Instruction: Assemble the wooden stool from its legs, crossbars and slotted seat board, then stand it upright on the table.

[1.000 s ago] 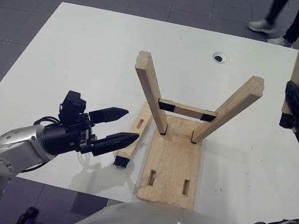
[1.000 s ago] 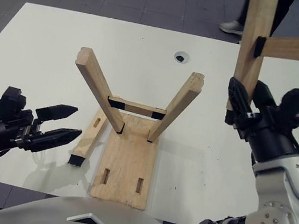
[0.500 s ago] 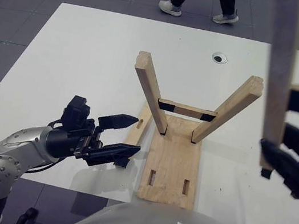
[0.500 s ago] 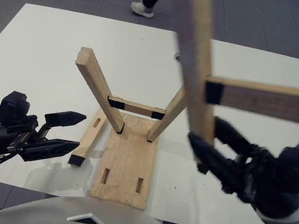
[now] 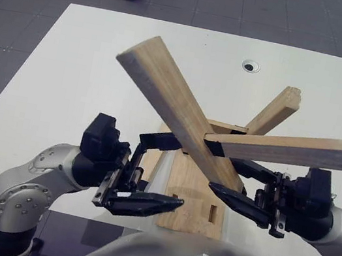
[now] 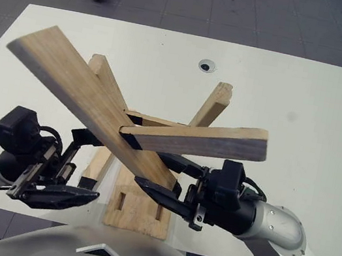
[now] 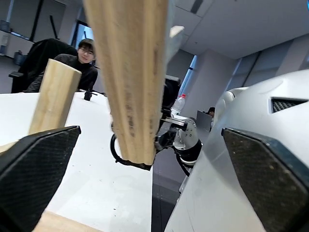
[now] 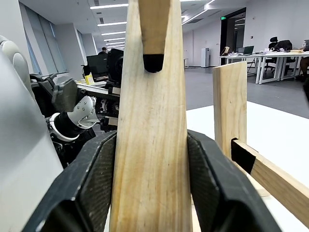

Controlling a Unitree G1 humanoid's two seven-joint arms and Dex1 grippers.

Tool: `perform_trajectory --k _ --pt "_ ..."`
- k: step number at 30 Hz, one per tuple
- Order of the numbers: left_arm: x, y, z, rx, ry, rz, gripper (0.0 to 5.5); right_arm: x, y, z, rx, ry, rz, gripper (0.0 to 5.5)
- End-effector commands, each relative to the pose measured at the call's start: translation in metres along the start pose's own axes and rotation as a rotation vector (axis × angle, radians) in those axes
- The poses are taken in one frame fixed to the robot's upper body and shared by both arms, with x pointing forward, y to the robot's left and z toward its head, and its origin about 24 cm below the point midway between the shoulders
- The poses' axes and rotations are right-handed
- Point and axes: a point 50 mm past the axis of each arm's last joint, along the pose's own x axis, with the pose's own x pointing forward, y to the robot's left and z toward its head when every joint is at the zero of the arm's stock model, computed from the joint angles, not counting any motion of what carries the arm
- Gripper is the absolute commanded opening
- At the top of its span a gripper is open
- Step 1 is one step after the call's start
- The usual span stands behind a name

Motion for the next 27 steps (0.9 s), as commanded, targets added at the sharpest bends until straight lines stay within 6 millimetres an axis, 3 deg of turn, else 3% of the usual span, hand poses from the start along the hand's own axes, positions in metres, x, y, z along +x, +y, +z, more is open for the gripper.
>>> perform_trajectory --k 1,13,20,27 --pt "0.006 0.001 -0.003 0.021 0.014 -0.037 5.5 0.006 0.001 0.002 -0.025 -0.001 0.026 2.04" --pt "0.017 0.009 -0.004 0.062 -0.074 -0.035 5.5 0.016 0.01 -0.01 0.038 0.017 0.103 2.04" --pt "0.015 0.003 0.01 -0.003 -0.236 -0.147 4.33 0.017 0.009 -0.014 0.057 0.017 0.101 2.04" --pt "0.014 0.002 0.016 -0.005 -0.275 -0.163 3.25 0.017 0.009 -0.016 0.066 0.02 0.097 2.04"
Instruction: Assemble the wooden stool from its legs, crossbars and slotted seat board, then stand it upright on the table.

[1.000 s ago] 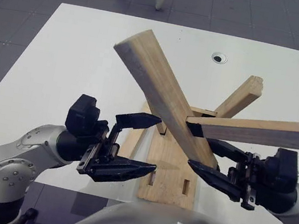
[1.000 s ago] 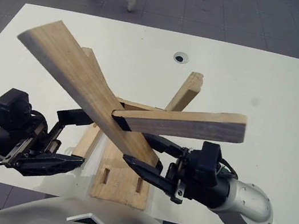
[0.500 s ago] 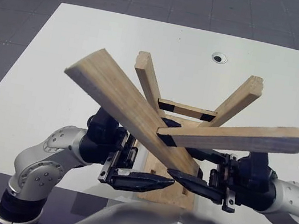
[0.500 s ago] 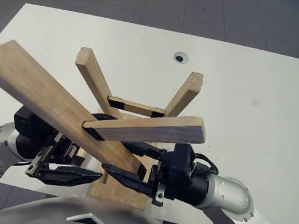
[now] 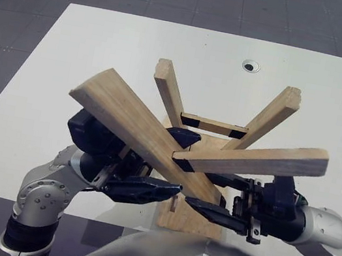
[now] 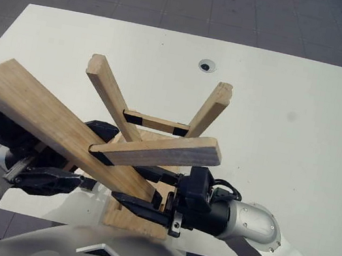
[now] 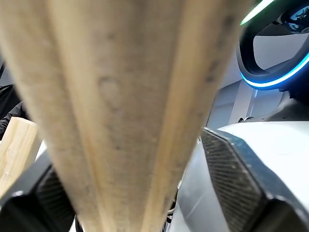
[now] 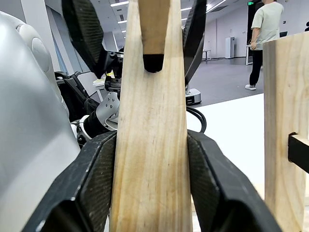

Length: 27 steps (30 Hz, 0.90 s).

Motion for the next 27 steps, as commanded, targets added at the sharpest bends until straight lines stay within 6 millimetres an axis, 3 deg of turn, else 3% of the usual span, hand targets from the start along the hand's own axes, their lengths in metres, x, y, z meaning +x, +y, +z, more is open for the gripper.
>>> perform_trajectory --k 1,8,21,22,27 --pt "0.003 0.002 0.005 0.024 -0.013 0.004 3.11 -0.001 -0.002 0.001 -0.012 0.008 -0.011 2.04" --pt "0.007 0.012 -0.002 0.11 0.024 0.081 2.08 0.002 0.0 0.003 0.005 -0.008 0.008 2.04" --pt "-0.003 -0.006 -0.004 0.051 0.128 -0.082 2.04 0.001 -0.006 -0.004 0.079 0.025 0.04 2.04" --pt "-0.004 -0.006 -0.004 0.054 0.135 -0.079 2.04 0.0 -0.007 -0.006 0.088 0.042 0.037 2.46" --pt "-0.008 -0.003 -0.006 0.069 0.166 -0.054 2.04 -0.005 -0.012 -0.006 0.053 0.077 -0.006 3.44"
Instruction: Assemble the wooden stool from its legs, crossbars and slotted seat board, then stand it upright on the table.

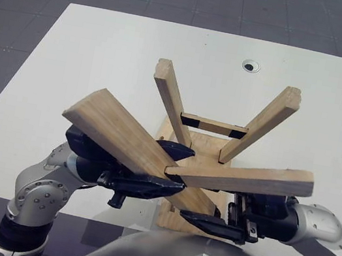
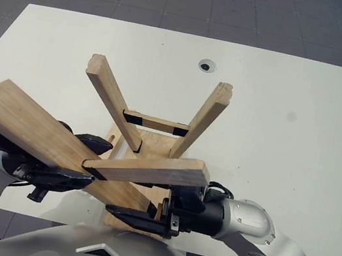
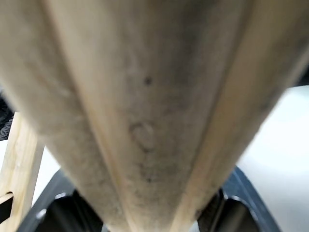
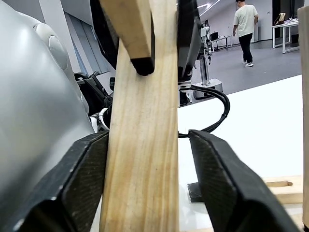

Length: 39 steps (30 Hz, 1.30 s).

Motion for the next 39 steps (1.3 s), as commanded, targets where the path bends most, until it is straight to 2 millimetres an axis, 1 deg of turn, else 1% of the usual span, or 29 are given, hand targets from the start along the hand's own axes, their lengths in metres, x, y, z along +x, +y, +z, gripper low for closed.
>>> perform_trajectory --k 1,5,7,11,12,16,18,24,27,35,39 --pt "-0.002 -0.003 -0.003 -0.016 0.04 -0.034 2.04 -0.007 -0.008 0.004 -0.051 0.029 -0.069 3.61" --pt "-0.007 0.002 -0.002 0.019 0.042 0.025 2.04 -0.012 -0.005 0.003 -0.065 0.042 -0.075 4.35" --pt "-0.011 0.005 0.0 0.053 0.047 0.062 2.04 -0.015 -0.005 0.002 -0.071 0.046 -0.095 4.62" --pt "-0.023 0.011 0.005 0.101 0.077 0.13 2.04 -0.024 -0.006 0.001 -0.1 0.073 -0.145 5.39" --pt "-0.026 0.012 0.006 0.108 0.08 0.142 2.04 -0.027 -0.006 0.0 -0.108 0.087 -0.162 5.47" --pt "-0.034 0.016 0.012 0.138 0.088 0.176 2.04 -0.036 -0.005 -0.008 -0.123 0.144 -0.189 5.5" --pt "-0.038 0.017 0.012 0.133 0.115 0.185 2.04 -0.04 -0.003 -0.011 -0.127 0.172 -0.19 5.5" --pt "-0.046 0.012 0.0 0.075 0.246 0.17 2.04 -0.051 -0.002 -0.02 -0.126 0.229 -0.232 5.5" --pt "-0.049 0.013 -0.003 0.074 0.294 0.168 2.04 -0.055 -0.001 -0.023 -0.122 0.241 -0.251 5.5" --pt "-0.052 0.015 -0.005 0.072 0.304 0.174 2.04 -0.056 0.0 -0.023 -0.126 0.237 -0.262 5.5" --pt "-0.051 0.016 -0.01 0.064 0.308 0.177 2.04 -0.055 0.0 -0.022 -0.13 0.237 -0.264 5.5"
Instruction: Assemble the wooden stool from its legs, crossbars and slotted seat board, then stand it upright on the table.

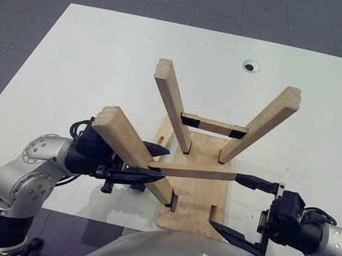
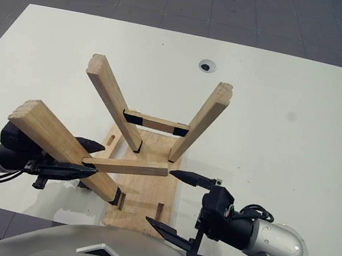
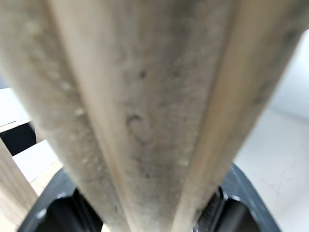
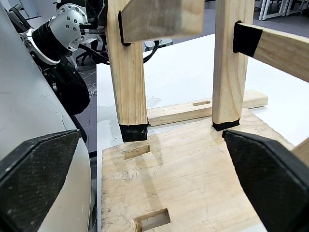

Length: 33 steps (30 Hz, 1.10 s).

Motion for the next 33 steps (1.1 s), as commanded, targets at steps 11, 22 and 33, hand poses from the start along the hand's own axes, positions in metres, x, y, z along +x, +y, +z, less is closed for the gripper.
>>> perform_trajectory --k 11,22,33 --pt "0.005 0.0 -0.016 -0.028 0.04 -0.008 2.04 0.0 -0.002 0.002 -0.024 0.013 -0.008 5.5" --pt "0.006 0.003 -0.033 -0.045 0.098 -0.015 2.04 0.003 0.004 0.007 -0.044 -0.004 0.005 5.5" --pt "0.011 0.015 -0.029 0.06 0.16 -0.017 2.04 0.007 0.008 0.007 -0.047 -0.006 0.022 5.5"
